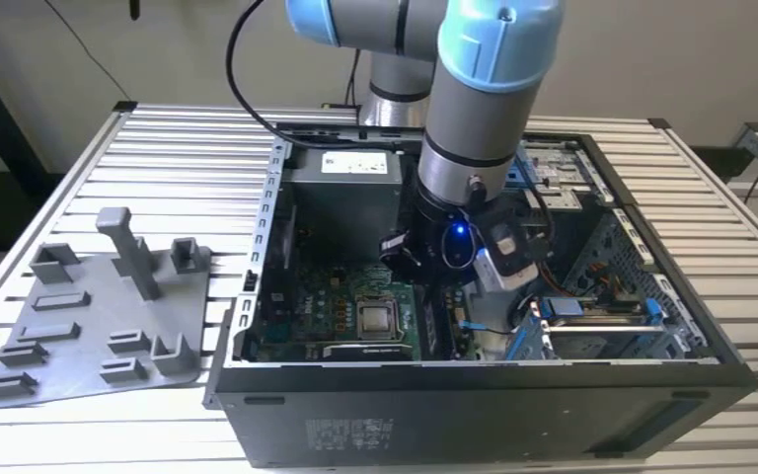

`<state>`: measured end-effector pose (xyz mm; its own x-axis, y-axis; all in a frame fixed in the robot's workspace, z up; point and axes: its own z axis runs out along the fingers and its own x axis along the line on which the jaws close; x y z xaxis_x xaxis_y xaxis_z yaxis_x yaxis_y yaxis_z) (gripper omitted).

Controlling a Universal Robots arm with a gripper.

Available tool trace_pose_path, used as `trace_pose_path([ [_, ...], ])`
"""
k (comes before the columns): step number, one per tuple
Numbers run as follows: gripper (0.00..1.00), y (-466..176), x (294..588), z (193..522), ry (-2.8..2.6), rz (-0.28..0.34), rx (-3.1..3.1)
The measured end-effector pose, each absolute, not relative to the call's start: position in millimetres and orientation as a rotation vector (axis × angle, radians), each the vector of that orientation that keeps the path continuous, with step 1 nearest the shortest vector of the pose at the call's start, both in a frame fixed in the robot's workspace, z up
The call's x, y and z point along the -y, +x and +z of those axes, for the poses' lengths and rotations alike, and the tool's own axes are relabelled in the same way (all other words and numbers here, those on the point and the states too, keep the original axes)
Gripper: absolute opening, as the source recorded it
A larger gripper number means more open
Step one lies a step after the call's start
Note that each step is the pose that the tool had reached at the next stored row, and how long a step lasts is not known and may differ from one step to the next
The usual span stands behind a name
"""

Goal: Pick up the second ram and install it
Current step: 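Insert the second ram into the second slot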

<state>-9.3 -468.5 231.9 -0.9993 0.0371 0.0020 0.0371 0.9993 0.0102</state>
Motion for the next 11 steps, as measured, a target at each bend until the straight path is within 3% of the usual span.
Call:
trace_pose_path([
  [11, 0.14, -8.6, 468.4, 225.4, -0.062, -0.016, 3.139],
])
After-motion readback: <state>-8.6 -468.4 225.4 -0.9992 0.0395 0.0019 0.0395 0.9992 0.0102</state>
